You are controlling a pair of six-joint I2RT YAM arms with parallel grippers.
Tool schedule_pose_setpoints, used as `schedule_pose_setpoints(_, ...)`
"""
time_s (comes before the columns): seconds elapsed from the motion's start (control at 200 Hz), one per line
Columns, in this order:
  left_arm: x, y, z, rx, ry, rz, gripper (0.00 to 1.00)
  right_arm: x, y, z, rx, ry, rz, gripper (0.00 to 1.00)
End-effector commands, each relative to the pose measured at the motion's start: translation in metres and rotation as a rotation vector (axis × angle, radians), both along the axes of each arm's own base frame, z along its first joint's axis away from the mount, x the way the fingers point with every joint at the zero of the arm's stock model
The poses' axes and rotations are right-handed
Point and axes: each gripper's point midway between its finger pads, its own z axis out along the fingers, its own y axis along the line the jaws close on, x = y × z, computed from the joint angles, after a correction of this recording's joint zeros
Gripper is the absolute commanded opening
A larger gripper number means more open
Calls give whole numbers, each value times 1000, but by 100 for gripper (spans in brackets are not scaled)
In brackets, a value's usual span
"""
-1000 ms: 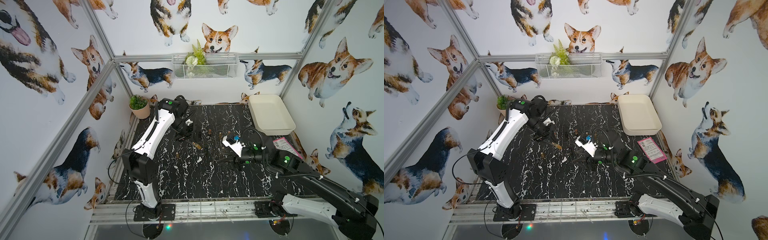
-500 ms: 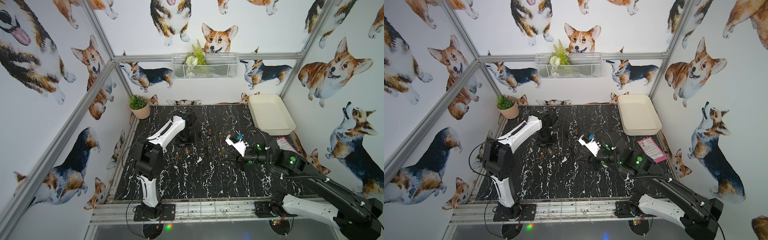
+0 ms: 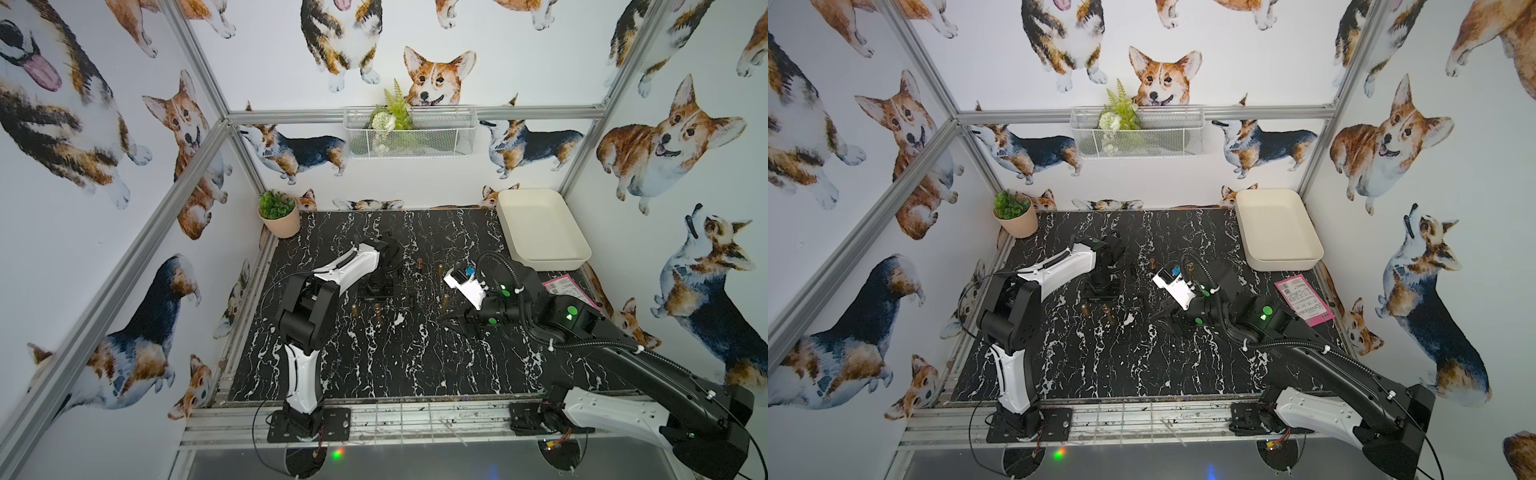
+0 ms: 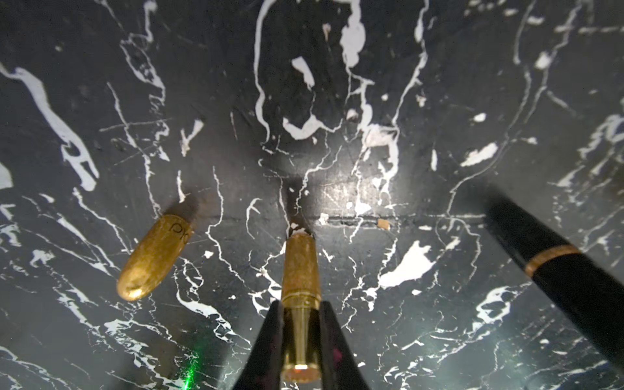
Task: Open the lipstick cap
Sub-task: Place the lipstick at the center of the board.
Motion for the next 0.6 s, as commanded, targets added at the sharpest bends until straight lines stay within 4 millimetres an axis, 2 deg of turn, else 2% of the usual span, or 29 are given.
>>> schedule_pose_setpoints(0.0, 9, 1, -7, 12, -37, -9, 0, 3, 1, 0, -10, 7, -15, 56)
schedule_pose_setpoints(0.145, 8, 0, -13, 14, -20, -14, 2, 4, 1, -1, -11, 7, -17, 56)
schedule_pose_setpoints(0.275, 8, 0, -10, 13, -30, -4, 9, 5, 1, -3, -14, 11, -20, 56)
schedule_pose_setpoints(0.36, 8, 1, -7, 15, -34, -7, 22, 5, 2, -4, -13, 11, -19, 56)
schedule_pose_setpoints(0.45, 7, 5, -4, 29, -42, -6, 25, 5, 2, -4, -13, 6, -19, 56)
schedule_pose_setpoints(0.595, 8, 5, -3, 35, -40, -13, 43, 6, 3, -5, -13, 3, -17, 56)
